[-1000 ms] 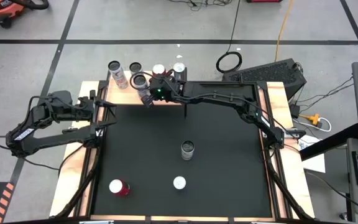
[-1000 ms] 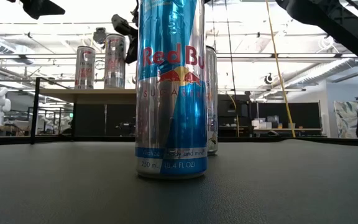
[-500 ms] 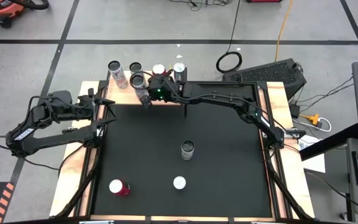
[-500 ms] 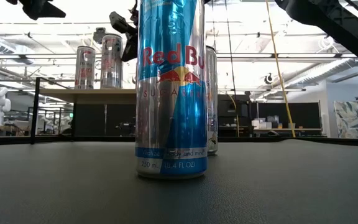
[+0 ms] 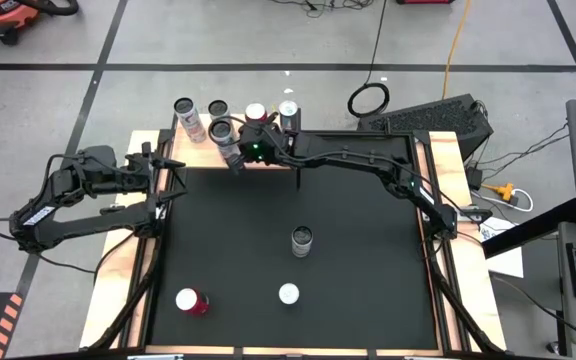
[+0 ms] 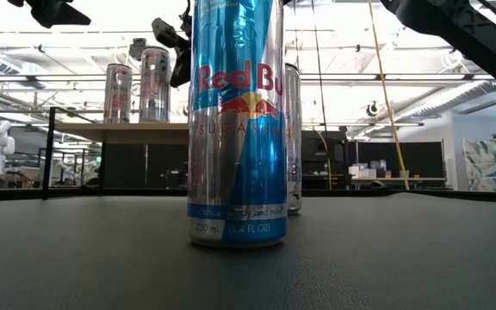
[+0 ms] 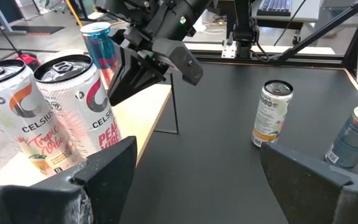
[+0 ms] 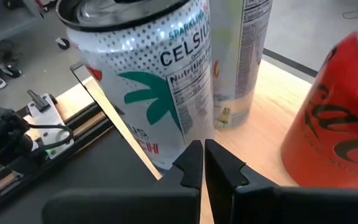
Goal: Place canned beverage on shelf
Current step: Adjust the white pink soda can on the shelf
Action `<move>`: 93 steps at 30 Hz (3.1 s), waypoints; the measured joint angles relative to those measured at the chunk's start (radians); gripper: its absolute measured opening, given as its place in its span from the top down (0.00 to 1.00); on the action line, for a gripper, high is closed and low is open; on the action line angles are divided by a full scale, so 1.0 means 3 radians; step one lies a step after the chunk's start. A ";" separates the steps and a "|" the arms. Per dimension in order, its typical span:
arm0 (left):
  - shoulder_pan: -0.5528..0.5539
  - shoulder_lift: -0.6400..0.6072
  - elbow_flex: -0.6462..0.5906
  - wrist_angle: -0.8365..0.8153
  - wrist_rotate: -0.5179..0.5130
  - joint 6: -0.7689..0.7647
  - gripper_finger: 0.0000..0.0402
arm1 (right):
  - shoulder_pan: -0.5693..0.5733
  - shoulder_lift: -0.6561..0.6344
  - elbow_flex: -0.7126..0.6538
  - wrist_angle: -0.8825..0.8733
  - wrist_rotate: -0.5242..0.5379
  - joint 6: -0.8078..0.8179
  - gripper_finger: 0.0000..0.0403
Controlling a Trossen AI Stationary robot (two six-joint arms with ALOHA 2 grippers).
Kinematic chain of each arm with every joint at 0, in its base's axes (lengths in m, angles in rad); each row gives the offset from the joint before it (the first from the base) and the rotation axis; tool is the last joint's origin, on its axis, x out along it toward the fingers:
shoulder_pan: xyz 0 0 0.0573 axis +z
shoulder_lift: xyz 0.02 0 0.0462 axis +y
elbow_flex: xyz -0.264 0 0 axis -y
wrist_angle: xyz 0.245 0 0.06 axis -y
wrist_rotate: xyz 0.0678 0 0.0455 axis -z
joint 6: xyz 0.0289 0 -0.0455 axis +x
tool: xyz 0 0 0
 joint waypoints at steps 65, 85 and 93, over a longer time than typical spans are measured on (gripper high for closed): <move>0.0000 0.0224 0.0000 0.0132 0.0076 0.0063 0.15 | -0.0024 -0.0178 -0.0001 -0.0049 -0.0201 -0.0414 1.00; 0.0000 0.0273 0.0000 0.0218 -0.0379 -0.0291 0.15 | 0.0031 -0.0583 -0.0003 -0.0707 -0.0204 -0.0760 1.00; 0.0002 0.0533 0.0000 0.0715 -0.0393 -0.0278 0.15 | 0.0039 -0.0690 -0.0003 -0.0950 -0.0202 -0.0760 1.00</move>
